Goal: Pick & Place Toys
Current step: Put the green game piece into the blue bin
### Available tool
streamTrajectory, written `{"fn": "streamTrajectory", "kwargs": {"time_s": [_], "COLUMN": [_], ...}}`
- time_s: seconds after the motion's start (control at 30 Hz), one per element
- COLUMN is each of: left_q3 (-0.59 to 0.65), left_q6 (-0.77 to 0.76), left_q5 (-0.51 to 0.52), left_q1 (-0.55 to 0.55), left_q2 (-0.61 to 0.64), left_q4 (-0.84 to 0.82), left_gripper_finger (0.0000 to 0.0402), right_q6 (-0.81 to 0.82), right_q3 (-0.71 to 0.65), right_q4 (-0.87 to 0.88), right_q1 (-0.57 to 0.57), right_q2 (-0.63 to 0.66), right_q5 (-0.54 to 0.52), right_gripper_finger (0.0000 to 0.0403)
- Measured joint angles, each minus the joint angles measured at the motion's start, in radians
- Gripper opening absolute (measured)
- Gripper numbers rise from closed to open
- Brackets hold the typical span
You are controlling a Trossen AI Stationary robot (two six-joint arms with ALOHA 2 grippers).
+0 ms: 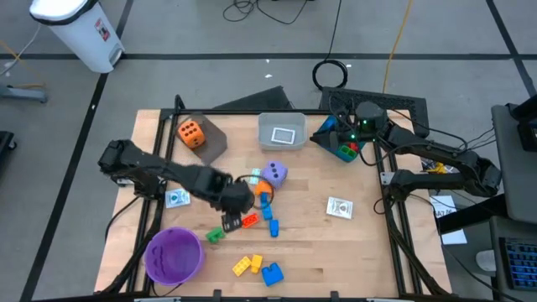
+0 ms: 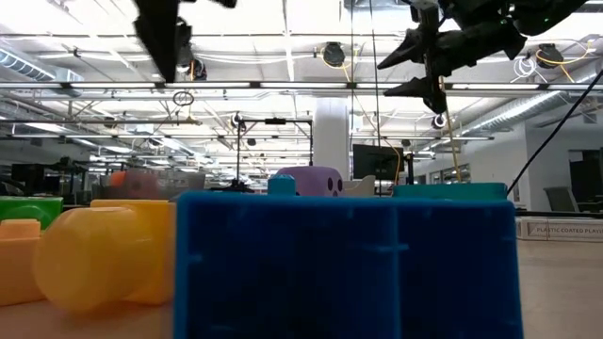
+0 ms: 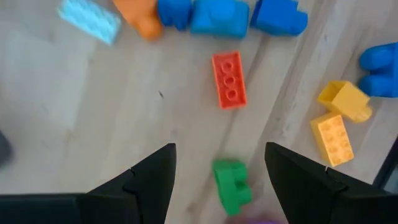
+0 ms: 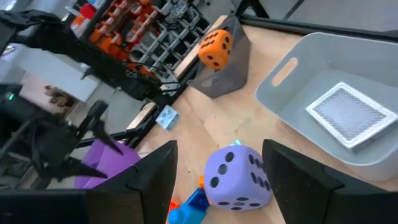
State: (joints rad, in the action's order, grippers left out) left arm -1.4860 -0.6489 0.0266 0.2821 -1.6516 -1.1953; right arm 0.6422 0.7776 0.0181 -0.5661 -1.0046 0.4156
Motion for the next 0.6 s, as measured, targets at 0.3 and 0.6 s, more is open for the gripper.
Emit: {"fn": "streamTrajectory", "kwargs": {"time_s": [0.3, 0.6], "left_q3": [0.199, 0.320], "left_q6": [-0.257, -0.289], "left_q5": [-0.100, -0.124], "left_q1": [0.095, 0.146], "left_q2": [0.000, 0.000], "left_q4": [0.059, 0.184], "left_gripper_finger": [0.0253, 0.0253], "right_q6": [-0.003, 0.000], "right_q3": [0.000, 0.000], "right_q4": [0.024, 0.024], "right_q1": [0.000, 0.000], "right_q2": [0.000, 0.000], "right_q5": [-0.022, -0.022], "right_gripper_finger": [0.0226, 0.0226]}}
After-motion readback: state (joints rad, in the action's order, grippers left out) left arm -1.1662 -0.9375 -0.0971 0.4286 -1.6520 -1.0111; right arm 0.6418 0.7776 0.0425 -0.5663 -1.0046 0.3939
